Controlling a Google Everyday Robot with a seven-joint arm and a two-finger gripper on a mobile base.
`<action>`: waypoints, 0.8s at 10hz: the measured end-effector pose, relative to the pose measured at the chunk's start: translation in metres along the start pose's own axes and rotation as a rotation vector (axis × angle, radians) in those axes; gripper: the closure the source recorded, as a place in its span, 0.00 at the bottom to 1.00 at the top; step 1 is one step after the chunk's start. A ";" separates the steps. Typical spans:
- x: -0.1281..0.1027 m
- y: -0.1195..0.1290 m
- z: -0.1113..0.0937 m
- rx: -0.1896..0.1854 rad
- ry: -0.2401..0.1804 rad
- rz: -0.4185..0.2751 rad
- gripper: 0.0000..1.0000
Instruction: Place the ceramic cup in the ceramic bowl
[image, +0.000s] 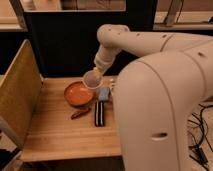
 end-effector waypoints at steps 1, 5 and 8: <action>-0.012 0.005 0.009 -0.018 0.010 -0.019 1.00; -0.063 0.036 0.059 -0.122 0.060 -0.133 1.00; -0.085 0.043 0.101 -0.195 0.101 -0.178 1.00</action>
